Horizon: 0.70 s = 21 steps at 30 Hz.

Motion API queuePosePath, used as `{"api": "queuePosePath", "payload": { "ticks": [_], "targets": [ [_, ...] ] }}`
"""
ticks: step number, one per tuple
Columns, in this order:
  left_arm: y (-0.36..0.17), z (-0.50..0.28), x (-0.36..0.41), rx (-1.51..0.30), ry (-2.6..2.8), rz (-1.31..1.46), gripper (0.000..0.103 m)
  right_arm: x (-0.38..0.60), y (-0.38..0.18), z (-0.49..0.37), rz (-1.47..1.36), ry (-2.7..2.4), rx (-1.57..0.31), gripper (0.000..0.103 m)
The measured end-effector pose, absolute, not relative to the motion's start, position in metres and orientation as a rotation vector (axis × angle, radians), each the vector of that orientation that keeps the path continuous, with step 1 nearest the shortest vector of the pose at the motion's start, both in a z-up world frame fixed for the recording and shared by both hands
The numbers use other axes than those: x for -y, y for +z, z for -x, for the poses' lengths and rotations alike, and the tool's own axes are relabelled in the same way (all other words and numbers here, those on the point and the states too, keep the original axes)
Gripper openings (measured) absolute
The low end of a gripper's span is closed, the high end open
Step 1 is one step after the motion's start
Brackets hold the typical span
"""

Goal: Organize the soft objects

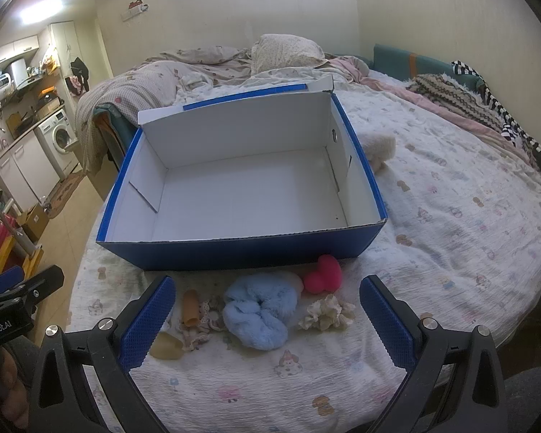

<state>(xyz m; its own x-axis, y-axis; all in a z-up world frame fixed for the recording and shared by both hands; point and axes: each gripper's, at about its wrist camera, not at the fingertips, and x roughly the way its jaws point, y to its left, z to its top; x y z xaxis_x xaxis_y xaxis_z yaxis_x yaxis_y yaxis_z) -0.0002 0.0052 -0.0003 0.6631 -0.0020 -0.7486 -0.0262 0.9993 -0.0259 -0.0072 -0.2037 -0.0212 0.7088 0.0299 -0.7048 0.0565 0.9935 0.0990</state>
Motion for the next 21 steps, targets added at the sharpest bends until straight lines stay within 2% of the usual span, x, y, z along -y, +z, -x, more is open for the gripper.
{"api": "queuePosePath", "payload": {
  "ticks": [21],
  "targets": [
    [-0.0002,-0.0003,-0.0059,-0.846,0.015,0.038,0.103,0.2032,-0.0214,0.0070,-0.115,-0.016,-0.783,0.103]
  ]
}}
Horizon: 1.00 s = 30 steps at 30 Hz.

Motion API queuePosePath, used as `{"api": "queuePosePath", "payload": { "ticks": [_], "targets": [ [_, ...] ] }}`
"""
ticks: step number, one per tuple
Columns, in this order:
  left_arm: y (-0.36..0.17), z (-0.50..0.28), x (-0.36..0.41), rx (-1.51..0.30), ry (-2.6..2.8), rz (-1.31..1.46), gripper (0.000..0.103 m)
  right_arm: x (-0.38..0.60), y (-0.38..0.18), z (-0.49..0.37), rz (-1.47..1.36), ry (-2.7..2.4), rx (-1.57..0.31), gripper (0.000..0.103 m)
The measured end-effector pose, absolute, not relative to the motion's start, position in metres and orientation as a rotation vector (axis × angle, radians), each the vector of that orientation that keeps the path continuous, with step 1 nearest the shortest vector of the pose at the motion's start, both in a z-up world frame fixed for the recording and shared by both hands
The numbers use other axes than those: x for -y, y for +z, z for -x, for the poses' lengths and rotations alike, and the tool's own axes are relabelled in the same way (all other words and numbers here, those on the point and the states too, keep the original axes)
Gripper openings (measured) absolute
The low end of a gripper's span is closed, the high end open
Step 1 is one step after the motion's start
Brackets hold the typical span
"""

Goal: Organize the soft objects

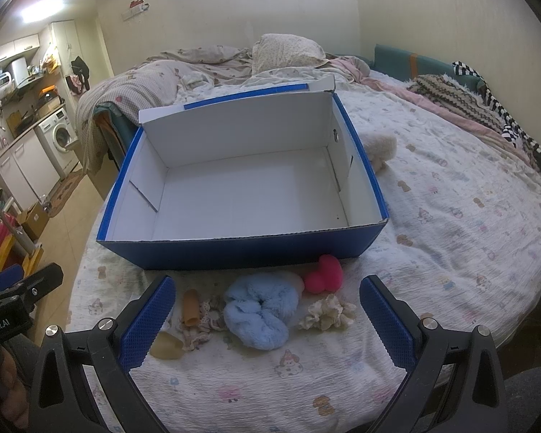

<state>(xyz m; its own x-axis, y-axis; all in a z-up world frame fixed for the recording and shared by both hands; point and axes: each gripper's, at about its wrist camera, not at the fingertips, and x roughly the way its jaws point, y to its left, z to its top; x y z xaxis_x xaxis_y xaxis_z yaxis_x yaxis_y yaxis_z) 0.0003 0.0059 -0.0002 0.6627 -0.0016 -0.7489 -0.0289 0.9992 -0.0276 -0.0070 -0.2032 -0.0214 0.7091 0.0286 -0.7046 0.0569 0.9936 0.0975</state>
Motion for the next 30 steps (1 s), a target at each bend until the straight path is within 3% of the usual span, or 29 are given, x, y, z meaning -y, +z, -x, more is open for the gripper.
{"api": "queuePosePath", "payload": {
  "ticks": [20,30],
  "targets": [
    [-0.011,-0.004,-0.008,-0.890,0.014,0.044,0.103,0.205,-0.022,0.004,-0.139,-0.008,-0.799,0.103],
    [-0.040,-0.055,-0.021,-1.181,0.060,0.063,0.103,0.219,-0.025,-0.033,-0.218,0.055,-0.953,0.103]
  ]
}}
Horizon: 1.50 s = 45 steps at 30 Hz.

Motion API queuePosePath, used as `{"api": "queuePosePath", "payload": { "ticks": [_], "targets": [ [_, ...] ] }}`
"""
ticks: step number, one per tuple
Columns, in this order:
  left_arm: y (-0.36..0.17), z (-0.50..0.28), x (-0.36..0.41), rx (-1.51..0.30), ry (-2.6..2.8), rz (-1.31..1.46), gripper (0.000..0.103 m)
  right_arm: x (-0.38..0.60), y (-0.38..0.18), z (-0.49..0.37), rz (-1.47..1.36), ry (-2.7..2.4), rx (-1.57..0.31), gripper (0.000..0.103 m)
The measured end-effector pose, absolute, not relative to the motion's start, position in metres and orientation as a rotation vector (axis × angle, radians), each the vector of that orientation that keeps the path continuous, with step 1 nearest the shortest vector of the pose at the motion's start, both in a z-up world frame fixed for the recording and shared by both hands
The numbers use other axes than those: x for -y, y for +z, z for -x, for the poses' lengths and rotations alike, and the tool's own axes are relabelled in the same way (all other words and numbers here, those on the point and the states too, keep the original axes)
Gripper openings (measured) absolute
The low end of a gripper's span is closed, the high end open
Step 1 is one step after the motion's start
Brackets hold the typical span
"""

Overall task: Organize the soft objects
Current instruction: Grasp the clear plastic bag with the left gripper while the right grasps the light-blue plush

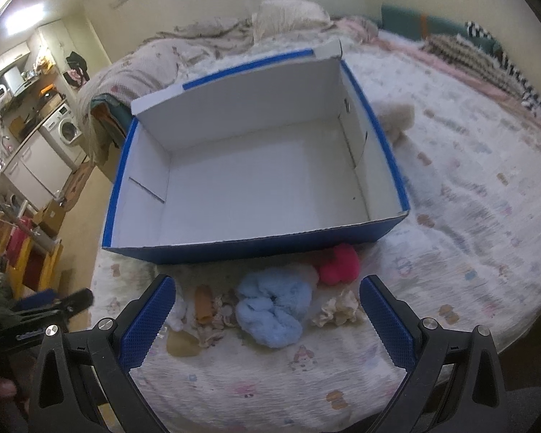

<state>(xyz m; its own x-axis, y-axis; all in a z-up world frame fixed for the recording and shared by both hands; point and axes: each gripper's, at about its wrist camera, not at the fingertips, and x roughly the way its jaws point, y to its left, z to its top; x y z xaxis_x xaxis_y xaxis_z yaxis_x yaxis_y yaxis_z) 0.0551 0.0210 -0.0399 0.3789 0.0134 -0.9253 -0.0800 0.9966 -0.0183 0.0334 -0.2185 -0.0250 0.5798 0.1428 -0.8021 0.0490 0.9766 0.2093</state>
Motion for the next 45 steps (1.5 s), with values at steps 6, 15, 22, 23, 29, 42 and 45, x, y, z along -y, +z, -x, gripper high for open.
{"api": "queuePosePath", "payload": {
  "ticks": [6,15,22,23,29,42,45],
  "targets": [
    [-0.086,-0.083,-0.017,-1.374,0.002,0.136,0.083,0.222,-0.033,-0.055,-0.221,0.073,-1.013,0.103],
    [-0.141,-0.111,-0.006,-1.518,-0.033,0.241,0.036,0.236,-0.062,-0.073,-0.269,0.067,-1.092,0.103],
    [-0.168,-0.105,0.005,-1.560,-0.079,0.248,0.017,0.243,-0.086,-0.091,-0.380,0.128,-1.196,0.090],
    [-0.169,-0.106,0.006,-1.557,-0.089,0.252,0.016,0.240,-0.090,-0.093,-0.377,0.140,-1.215,0.086],
    [-0.167,-0.091,0.007,-1.531,-0.133,0.254,0.014,0.215,-0.103,-0.095,-0.318,0.173,-1.269,0.083],
    [-0.135,-0.098,-0.001,-1.482,-0.179,0.219,0.013,0.186,-0.155,-0.113,-0.257,0.105,-1.393,0.083],
    [-0.130,-0.094,-0.002,-1.471,-0.182,0.219,0.013,0.179,-0.154,-0.114,-0.237,0.115,-1.380,0.067]
  ]
}}
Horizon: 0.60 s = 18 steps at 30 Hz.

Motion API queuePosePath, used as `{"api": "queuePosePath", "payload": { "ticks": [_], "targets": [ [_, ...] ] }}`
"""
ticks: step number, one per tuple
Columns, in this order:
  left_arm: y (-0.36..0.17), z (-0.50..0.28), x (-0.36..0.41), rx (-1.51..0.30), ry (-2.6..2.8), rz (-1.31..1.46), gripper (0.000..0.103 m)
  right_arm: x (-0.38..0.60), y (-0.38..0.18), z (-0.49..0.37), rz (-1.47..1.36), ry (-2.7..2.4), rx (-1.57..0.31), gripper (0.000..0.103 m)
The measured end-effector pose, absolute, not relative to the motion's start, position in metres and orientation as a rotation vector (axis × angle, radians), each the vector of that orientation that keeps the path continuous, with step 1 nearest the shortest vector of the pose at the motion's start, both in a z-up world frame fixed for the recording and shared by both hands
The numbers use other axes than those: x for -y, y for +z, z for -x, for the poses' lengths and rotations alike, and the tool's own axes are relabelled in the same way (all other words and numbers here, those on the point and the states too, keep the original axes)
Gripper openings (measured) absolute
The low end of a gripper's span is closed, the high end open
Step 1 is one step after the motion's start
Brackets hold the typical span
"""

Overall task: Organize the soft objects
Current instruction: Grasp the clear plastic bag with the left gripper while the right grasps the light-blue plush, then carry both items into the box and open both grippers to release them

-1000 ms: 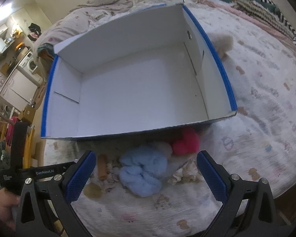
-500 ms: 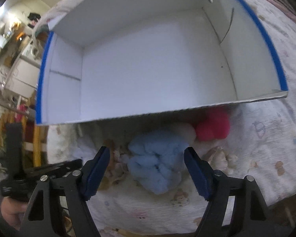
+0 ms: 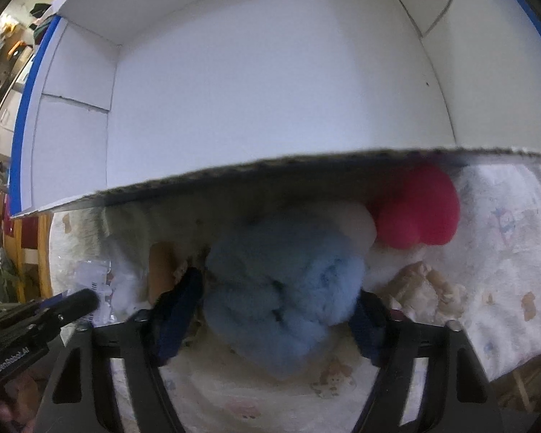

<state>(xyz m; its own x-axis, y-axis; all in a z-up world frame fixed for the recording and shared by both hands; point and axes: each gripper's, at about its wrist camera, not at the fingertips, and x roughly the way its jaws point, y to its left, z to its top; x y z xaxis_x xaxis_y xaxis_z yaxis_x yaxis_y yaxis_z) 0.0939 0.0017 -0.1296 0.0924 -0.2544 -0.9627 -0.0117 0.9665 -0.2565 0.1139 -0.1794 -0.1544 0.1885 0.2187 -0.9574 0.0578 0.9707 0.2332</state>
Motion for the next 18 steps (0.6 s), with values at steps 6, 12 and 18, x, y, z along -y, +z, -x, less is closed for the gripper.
{"api": "queuePosePath", "payload": {
  "ticks": [6,12,18],
  "targets": [
    [-0.119,-0.091,-0.006,-1.458,-0.175,0.219,0.013,0.175,-0.146,-0.110,-0.221,0.165,-1.347,0.026],
    [-0.110,-0.088,-0.006,-1.439,-0.158,0.208,0.013,0.176,-0.125,-0.099,-0.246,0.228,-1.283,0.015],
    [-0.086,-0.076,-0.007,-1.392,-0.144,0.209,0.013,0.176,-0.096,-0.073,-0.241,0.256,-1.214,0.014]
  ]
}}
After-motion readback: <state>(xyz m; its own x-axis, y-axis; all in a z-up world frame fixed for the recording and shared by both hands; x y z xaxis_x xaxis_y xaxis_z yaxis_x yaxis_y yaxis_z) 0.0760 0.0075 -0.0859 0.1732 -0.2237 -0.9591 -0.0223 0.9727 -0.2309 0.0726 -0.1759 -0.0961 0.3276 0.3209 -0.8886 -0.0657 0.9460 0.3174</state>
